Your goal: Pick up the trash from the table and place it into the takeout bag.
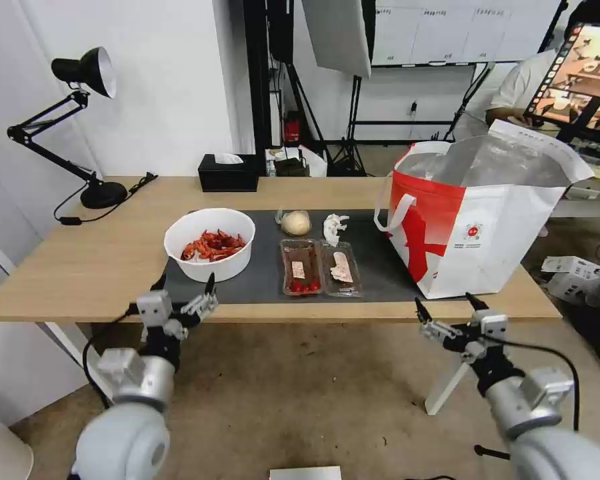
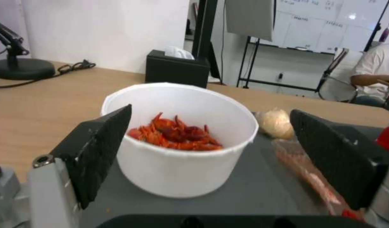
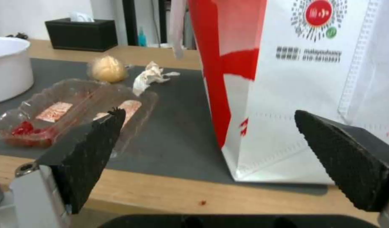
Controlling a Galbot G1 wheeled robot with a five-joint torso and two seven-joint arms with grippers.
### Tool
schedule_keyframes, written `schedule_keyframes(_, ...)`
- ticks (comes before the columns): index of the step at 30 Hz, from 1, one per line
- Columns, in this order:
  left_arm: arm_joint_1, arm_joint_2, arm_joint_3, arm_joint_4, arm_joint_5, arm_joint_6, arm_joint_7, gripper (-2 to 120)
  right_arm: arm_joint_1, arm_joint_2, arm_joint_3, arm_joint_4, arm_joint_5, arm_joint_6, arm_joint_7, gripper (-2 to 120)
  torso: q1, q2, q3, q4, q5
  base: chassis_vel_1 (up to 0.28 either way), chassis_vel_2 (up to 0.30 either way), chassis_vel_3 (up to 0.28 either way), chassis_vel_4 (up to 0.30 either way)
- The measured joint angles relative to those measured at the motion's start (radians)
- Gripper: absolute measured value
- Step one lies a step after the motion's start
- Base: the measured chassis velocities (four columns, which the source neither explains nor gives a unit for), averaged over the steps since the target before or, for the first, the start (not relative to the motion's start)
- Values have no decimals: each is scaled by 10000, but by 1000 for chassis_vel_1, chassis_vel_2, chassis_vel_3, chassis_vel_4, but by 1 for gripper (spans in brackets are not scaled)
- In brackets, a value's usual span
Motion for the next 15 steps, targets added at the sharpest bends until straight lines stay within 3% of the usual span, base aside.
schedule_keyframes(2,29,135,65,35,-245,-284,210,100,192,-420,217,6,522,-316,-6,100,1,0,1,3,-5,0,0,0,0)
schedule_keyframes(10,654,61,0,-39,-48,-276,532,100,242,-490,208,-25,690,-327,-59,100,0,0,-1,1,-4,0,0,0,0)
schedule_keyframes(12,829,-6,-26,-75,40,-267,623,100,272,-445,91,-123,765,-175,-156,100,0,0,0,3,7,0,0,0,0)
schedule_keyframes(13,968,-75,-44,-118,124,-258,703,100,342,-342,-109,-298,823,207,-297,100,0,1,-1,3,-9,0,0,0,0)
schedule_keyframes(15,1022,-106,-44,-133,162,-255,725,100,375,-194,-372,-510,875,602,-471,100,-1,1,-1,2,-6,0,0,0,0)
